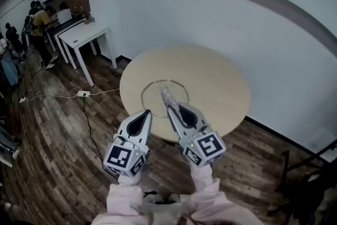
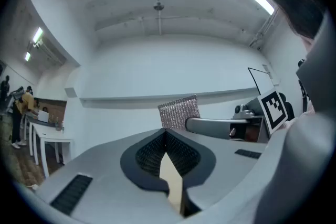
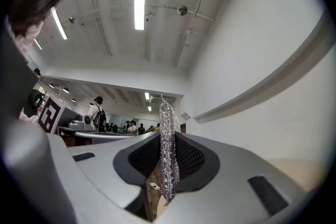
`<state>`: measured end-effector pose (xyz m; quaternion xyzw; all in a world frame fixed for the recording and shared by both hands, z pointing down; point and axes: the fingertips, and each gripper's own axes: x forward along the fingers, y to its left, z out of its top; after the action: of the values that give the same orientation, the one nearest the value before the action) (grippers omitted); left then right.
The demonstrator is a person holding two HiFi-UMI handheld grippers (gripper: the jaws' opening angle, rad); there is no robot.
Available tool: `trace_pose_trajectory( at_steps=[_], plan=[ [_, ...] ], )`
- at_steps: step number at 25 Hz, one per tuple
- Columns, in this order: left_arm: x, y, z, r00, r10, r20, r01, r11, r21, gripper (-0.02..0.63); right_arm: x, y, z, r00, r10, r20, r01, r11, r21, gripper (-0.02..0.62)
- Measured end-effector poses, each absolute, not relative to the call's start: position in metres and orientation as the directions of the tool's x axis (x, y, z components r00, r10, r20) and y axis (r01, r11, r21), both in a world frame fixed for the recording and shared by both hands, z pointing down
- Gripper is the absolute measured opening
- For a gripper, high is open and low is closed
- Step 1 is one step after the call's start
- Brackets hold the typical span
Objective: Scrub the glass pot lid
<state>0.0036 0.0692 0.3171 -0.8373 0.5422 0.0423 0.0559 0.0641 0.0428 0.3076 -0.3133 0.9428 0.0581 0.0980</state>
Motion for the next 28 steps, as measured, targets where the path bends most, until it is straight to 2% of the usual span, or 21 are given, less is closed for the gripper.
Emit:
trace_pose_trajectory(
  at_steps=[28],
  plan=[
    [0.022,0.051,0.332,0.374,-0.922,-0.101,-0.927,-0.371,-0.045,-0.006,0.094,0.010,0.317,-0.776,-0.585,-0.238,-0.598,0.801,-0.021,0.075]
  ],
)
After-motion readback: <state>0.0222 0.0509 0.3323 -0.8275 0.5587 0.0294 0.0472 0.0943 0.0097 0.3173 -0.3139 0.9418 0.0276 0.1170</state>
